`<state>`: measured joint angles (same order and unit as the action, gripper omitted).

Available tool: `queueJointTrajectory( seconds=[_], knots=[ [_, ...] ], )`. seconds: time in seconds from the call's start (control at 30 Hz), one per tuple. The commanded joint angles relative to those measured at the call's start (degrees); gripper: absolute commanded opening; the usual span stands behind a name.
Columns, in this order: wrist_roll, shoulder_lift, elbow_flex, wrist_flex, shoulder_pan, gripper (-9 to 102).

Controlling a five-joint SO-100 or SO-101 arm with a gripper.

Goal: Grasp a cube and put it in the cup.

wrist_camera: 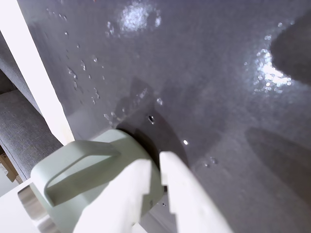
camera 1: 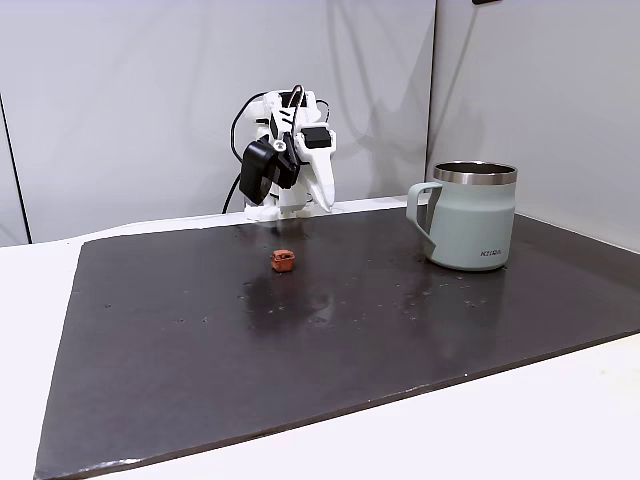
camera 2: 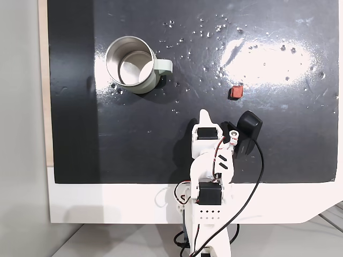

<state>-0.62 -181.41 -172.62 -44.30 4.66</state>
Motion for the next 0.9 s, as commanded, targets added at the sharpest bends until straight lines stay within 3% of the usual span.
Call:
queueJointTrajectory(
  seconds=[0.0,0.67,0.87],
  knots=[
    [0.4,-0.6,0.5,1.4,0.2,0],
    [-0.8,-0.6,0.6,1.3,-0.7,0],
    [-1.3,-0.7,9.1,-3.8,1.1,0]
  ],
)
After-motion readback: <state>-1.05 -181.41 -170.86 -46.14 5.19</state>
